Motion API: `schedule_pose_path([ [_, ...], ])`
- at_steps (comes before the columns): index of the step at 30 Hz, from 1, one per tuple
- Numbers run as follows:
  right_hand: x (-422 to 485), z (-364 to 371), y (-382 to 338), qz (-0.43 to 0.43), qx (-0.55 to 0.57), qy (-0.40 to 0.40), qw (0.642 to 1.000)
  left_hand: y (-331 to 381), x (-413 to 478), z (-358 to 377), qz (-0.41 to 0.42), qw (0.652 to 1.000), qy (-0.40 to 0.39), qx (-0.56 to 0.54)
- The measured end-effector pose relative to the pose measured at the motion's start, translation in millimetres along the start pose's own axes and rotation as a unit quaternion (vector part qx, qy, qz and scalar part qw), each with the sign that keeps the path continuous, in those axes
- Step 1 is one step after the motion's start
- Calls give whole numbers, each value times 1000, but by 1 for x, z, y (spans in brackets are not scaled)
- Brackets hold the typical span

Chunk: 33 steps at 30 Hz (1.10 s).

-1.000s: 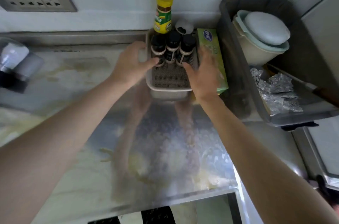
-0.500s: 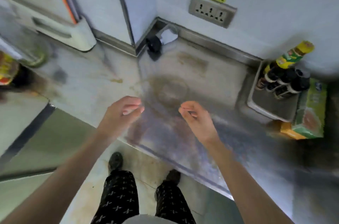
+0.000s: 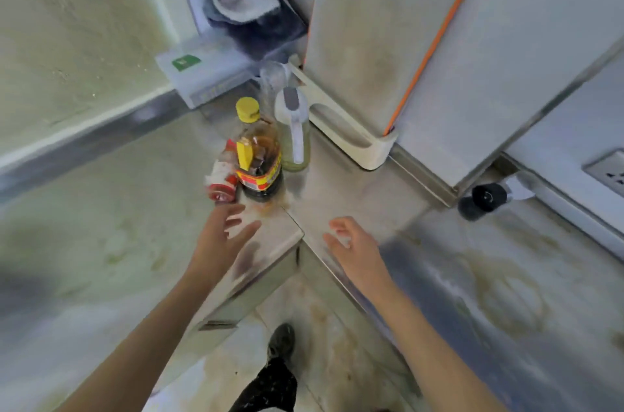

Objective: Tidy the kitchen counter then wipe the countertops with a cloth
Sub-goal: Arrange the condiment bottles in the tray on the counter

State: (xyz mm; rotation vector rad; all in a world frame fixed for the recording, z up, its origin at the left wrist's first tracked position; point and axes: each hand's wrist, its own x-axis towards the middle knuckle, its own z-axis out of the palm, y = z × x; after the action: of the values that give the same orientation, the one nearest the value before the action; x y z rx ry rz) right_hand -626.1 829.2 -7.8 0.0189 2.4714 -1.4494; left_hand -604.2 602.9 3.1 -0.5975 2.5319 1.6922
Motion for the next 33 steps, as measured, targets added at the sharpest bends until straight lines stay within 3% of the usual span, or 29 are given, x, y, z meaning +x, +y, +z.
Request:
schedule_pose_path([
  [7, 85, 41, -72, 5, 53, 68, 996, 15, 80, -29, 28, 996, 53, -61],
  [10, 120, 45, -93, 13, 62, 101, 993, 18, 103, -18, 20, 998, 36, -46],
  [15, 149, 49, -104, 54, 138, 88, 985, 18, 124, -9, 40, 998, 44, -7],
  [25, 130, 40, -100, 75, 223, 43, 971, 21, 143, -14, 56, 998, 1, -36],
  [33, 54, -20, -64, 80, 268, 117, 953, 55, 101, 18, 138, 988, -33, -61],
])
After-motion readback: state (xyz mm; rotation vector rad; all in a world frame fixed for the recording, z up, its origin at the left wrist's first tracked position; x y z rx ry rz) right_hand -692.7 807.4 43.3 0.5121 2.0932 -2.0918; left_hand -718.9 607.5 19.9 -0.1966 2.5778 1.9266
